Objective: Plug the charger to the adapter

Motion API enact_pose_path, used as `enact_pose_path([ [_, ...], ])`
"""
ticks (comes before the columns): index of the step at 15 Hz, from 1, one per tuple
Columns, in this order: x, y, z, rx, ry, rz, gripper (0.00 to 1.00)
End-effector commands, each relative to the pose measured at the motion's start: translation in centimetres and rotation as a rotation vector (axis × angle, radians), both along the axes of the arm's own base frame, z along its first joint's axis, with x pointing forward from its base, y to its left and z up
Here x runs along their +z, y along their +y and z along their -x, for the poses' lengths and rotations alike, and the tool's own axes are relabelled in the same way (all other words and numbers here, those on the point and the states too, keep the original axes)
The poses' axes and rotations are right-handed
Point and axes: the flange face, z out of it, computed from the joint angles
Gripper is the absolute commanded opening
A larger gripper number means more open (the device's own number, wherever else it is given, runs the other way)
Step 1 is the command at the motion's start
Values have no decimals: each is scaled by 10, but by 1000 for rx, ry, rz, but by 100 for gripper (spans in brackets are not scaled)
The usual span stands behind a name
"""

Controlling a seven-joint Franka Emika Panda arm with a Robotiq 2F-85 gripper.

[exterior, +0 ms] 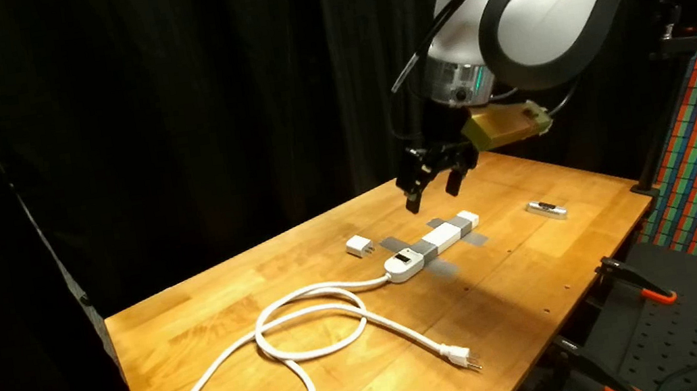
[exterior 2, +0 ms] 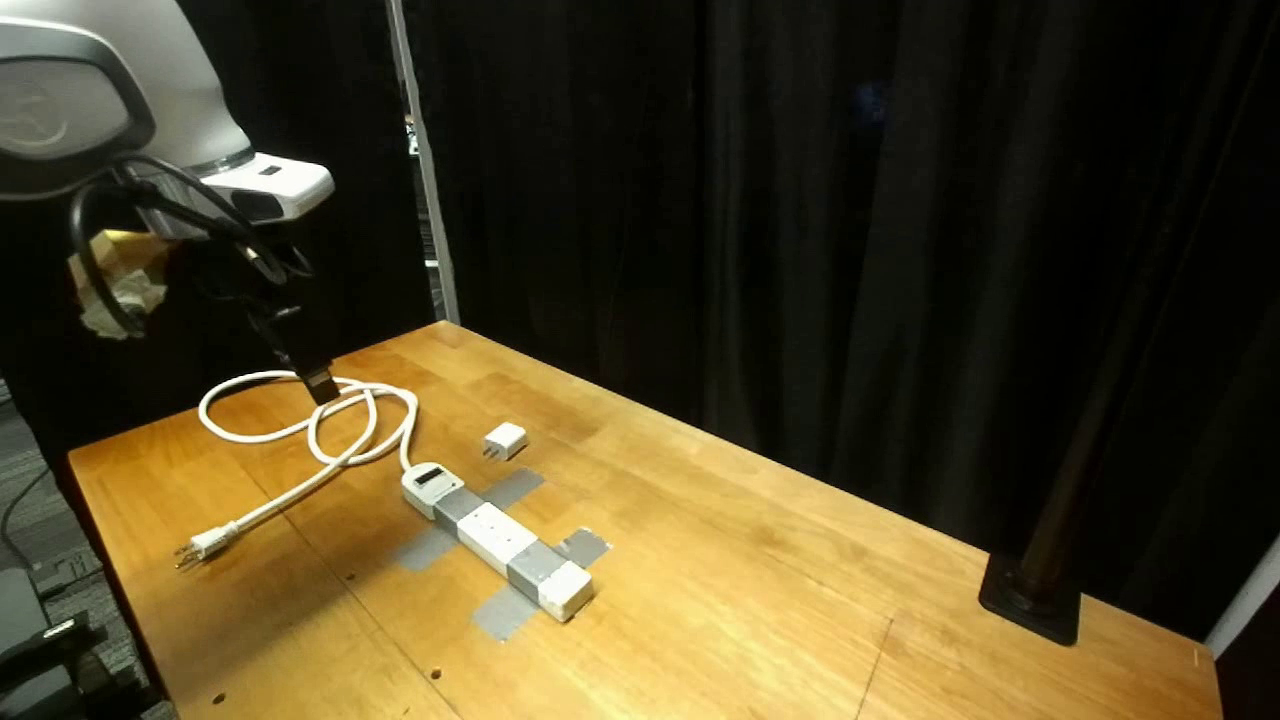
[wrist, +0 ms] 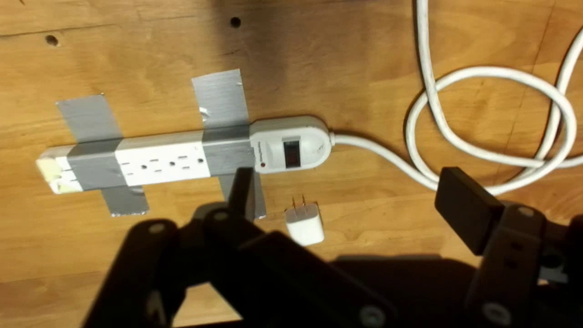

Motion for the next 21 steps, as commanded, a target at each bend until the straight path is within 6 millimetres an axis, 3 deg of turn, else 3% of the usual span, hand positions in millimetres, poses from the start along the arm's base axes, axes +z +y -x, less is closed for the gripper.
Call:
enact_pose_path([
  [1, -50, 35, 0, 124, 50, 25, 100],
  [3, -71, 52, 1, 220, 84, 62, 100],
  [6, -85, 72, -12, 294, 93, 94, 100],
  [8, -90, 76, -30, 280, 83, 128, 100],
  [9, -87, 69, -8, 289, 93, 105, 100],
  [12, -94, 72, -24, 284, 93, 113, 100],
  [15, -95, 72, -25, 284, 95, 113, 100],
  [17, -78, 82, -48, 356, -52, 170, 100],
  [21, -78, 107, -108, 365, -165, 201, 100],
])
